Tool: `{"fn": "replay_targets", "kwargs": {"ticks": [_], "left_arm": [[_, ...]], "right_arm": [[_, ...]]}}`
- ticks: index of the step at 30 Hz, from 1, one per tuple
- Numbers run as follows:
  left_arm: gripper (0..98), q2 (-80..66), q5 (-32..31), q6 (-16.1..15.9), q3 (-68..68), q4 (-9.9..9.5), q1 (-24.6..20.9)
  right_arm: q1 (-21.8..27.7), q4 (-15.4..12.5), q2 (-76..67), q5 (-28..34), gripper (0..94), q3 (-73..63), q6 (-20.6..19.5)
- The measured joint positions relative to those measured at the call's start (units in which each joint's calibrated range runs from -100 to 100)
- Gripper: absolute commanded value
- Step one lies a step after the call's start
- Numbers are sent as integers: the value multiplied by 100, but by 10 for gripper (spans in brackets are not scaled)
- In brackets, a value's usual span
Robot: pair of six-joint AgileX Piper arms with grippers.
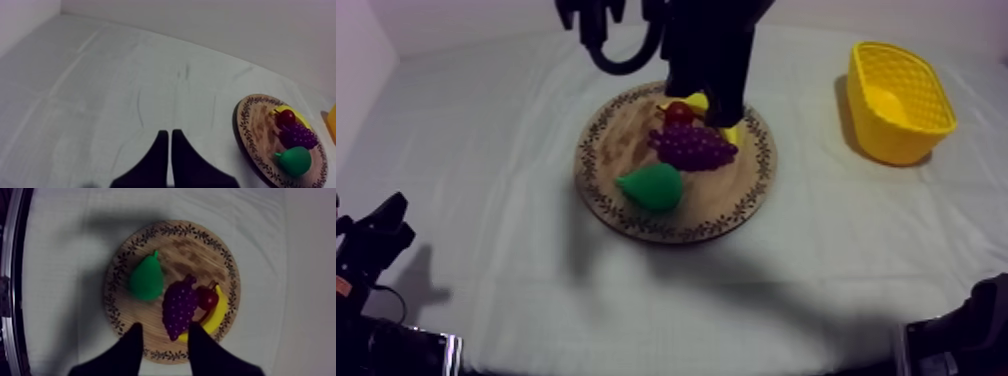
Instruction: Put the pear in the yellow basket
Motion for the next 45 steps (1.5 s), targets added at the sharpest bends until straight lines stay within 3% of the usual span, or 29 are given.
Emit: {"fn": "replay_targets", "kwargs": {"ticks": [8,20,45], "left_arm": [[1,0,0,0,0,0,0],[1,0,0,0,0,0,0],[1,0,0,0,0,0,0]], "right_arm": [[-28,36,281,16,642,-263,-120],[-32,-61,1214,-286,726,48,-312],[179,-123,3282,-890,748,-117,-553]]}}
